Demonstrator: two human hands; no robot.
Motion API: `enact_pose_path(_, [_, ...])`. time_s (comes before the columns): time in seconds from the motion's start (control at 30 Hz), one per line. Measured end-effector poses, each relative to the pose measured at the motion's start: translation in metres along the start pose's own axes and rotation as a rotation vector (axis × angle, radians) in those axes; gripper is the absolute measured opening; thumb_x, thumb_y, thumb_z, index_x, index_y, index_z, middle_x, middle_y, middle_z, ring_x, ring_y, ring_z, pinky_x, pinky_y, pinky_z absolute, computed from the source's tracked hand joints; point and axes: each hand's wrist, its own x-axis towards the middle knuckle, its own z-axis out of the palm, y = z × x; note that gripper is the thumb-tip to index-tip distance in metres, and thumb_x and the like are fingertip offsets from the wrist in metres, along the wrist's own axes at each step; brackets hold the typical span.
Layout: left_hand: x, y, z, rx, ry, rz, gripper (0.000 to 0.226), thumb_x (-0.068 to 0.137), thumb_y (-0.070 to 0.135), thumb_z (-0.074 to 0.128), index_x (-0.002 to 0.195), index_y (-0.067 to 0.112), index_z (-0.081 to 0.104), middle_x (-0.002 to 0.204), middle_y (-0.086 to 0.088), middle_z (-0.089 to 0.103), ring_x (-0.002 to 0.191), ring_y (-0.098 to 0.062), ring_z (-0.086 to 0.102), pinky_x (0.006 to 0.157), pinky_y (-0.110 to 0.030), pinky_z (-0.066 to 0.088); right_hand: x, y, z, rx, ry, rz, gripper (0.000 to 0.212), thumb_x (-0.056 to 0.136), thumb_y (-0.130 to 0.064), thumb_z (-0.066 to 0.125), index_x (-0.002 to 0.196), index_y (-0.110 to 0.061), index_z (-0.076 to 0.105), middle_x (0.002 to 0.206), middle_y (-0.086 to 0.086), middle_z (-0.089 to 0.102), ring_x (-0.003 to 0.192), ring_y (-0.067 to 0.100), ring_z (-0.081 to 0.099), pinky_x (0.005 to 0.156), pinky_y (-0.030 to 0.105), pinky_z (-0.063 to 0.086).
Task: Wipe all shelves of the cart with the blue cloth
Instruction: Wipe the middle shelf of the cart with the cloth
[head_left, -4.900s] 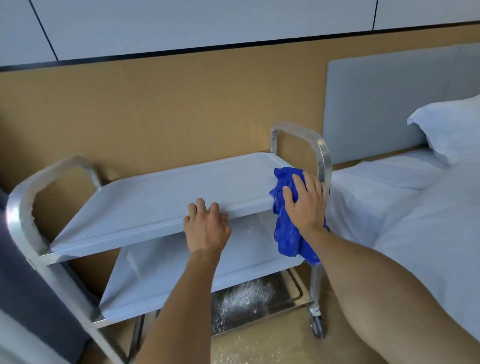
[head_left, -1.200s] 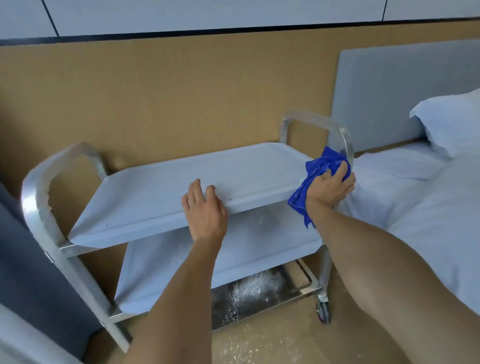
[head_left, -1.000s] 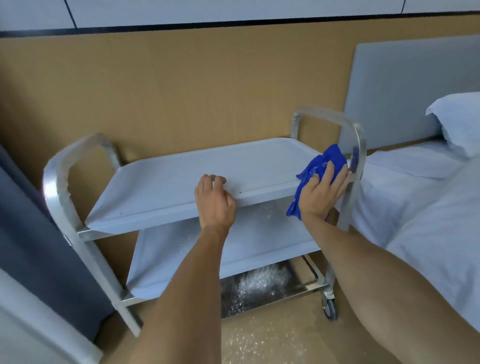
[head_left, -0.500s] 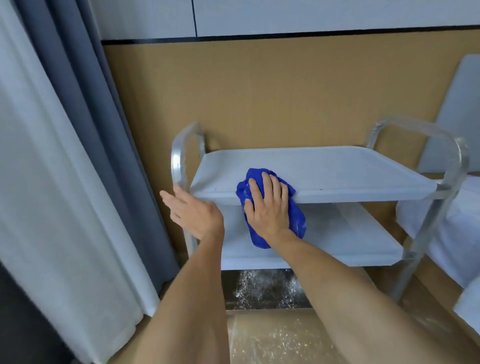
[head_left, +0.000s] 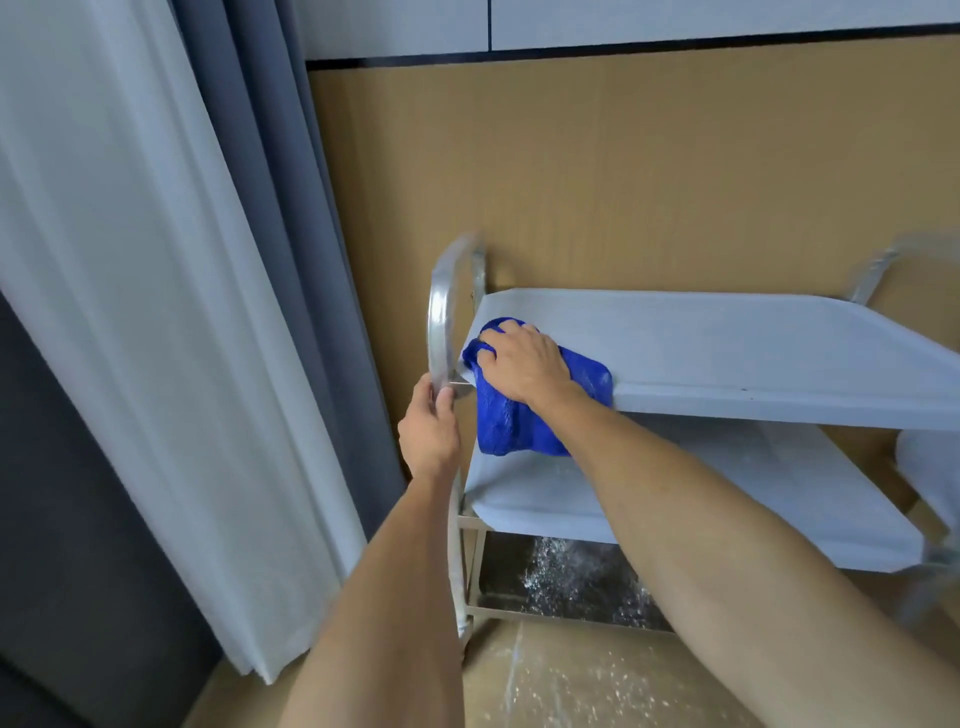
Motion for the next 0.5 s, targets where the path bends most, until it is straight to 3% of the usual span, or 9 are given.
enact_pose_path(0.1, [0.000,-0.002,0.004,0.070,0.009,-0.140,0.039,0.095,0.050,0.037,0.121,0.028,0.057,0.107,0.003,0.068,0.095,-0.021,0.062,0.083,-0.039,0.053,-0.044,-0.004,0.013,0.000,0.348,-0.087,0.024,0.089,-0.034,0.051,0.103,-0.021,0.065,0.108,0.004,0.062,0.091,0.029,0.055,0.077,0.039,0.041])
enact_pose_path(0.17, [-0.005,0.006,0.011,0.094,0.073,-0.224,0.042,0.096,0.050,0.037,0.125,0.026,0.055,0.113,-0.003,0.065,0.100,-0.026,0.061,0.085,-0.041,0.052,-0.079,-0.003,0.032,-0.001,0.522,-0.137,0.020,0.085,-0.024,0.059,0.103,-0.020,0.065,0.117,0.008,0.060,0.095,0.031,0.052,0.076,0.041,0.039])
enact_pose_path(0.23, [-0.010,0.015,0.015,0.131,0.159,-0.254,0.040,0.098,0.045,0.040,0.125,0.018,0.052,0.118,-0.010,0.058,0.105,-0.030,0.057,0.082,-0.042,0.048,-0.106,0.001,0.052,0.034,0.577,-0.168,0.024,0.082,-0.012,0.062,0.105,-0.020,0.066,0.123,0.012,0.058,0.099,0.032,0.052,0.077,0.042,0.041])
enact_pose_path(0.37, [-0.030,0.016,0.031,0.241,0.246,-0.249,0.032,0.101,0.033,0.042,0.118,0.006,0.047,0.121,-0.016,0.048,0.111,-0.034,0.050,0.078,-0.046,0.043,-0.144,0.026,0.081,0.172,0.411,-0.076,0.034,0.076,0.001,0.063,0.103,-0.020,0.065,0.109,0.007,0.058,0.087,0.029,0.050,0.070,0.041,0.046])
enact_pose_path(0.5, [-0.063,-0.015,0.050,0.332,0.171,-0.254,0.024,0.100,0.021,0.040,0.119,0.008,0.046,0.120,-0.015,0.050,0.105,-0.034,0.054,0.077,-0.047,0.045,-0.170,0.052,0.128,0.280,0.158,0.147,0.037,0.085,-0.001,0.061,0.117,-0.018,0.061,0.117,0.007,0.051,0.101,0.027,0.052,0.080,0.041,0.052])
